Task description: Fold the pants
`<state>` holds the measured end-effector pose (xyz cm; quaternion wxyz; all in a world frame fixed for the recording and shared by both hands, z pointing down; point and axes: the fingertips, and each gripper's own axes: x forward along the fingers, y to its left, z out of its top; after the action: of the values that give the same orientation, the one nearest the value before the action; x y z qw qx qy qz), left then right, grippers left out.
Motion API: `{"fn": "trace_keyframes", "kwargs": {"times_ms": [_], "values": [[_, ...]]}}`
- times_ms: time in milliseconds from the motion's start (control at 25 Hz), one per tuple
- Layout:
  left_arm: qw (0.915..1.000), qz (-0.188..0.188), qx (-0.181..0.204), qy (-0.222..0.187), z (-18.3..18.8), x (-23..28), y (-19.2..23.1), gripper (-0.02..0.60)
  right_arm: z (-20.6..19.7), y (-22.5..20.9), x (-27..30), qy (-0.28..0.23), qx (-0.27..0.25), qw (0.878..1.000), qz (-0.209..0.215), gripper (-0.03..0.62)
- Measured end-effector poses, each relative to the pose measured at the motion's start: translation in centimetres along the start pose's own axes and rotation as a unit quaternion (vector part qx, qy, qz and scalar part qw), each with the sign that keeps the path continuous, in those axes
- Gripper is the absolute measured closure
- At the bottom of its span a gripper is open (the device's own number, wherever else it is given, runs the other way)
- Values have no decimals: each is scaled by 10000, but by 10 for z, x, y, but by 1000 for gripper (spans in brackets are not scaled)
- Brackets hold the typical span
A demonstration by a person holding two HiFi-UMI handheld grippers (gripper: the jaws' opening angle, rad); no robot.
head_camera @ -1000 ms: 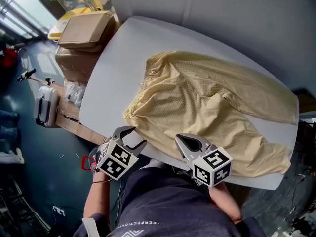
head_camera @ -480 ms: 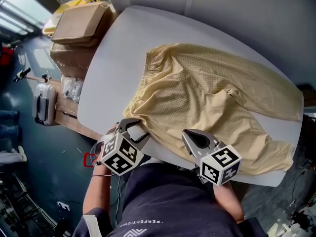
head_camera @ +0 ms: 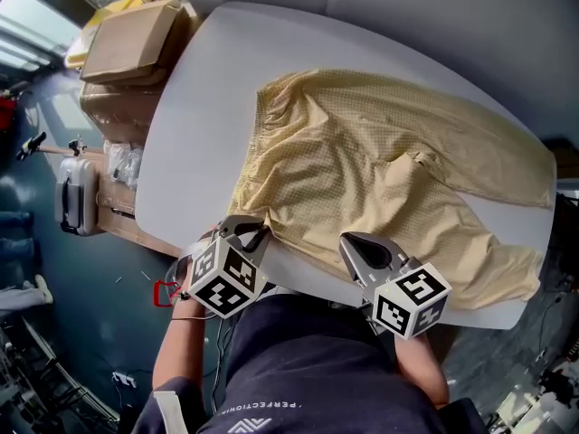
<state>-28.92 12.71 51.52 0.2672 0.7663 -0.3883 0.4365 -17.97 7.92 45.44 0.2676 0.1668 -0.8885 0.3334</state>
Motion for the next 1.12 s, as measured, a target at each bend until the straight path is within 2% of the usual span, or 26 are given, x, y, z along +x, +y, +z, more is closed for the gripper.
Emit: {"fn": "trace_keyframes", "kwargs": {"times_ms": [120, 280, 480, 800, 960, 1120], "values": [[10000, -17, 9, 33, 3, -2, 0, 555, -2, 1, -2, -17, 26, 10000, -51, 597], [9997, -94, -165, -179, 17, -14, 3, 560, -4, -4, -13, -101, 101, 9997, -211, 597], [9994, -146, 79, -300, 44, -17, 5, 561, -11, -20, -40, -246, 278, 9976, -588, 596], [9987, -8, 426, -268, 100, -31, -10, 561, -14, -62, -123, -547, 599, 9886, -1272, 595], [9987, 22, 423, -266, 118, -1, -19, 561, -37, -109, -159, -839, 869, 9790, -1643, 595], [9987, 40, 479, -167, 137, 15, -41, 561, -56, -136, -192, -924, 989, 9729, -1876, 595]]}}
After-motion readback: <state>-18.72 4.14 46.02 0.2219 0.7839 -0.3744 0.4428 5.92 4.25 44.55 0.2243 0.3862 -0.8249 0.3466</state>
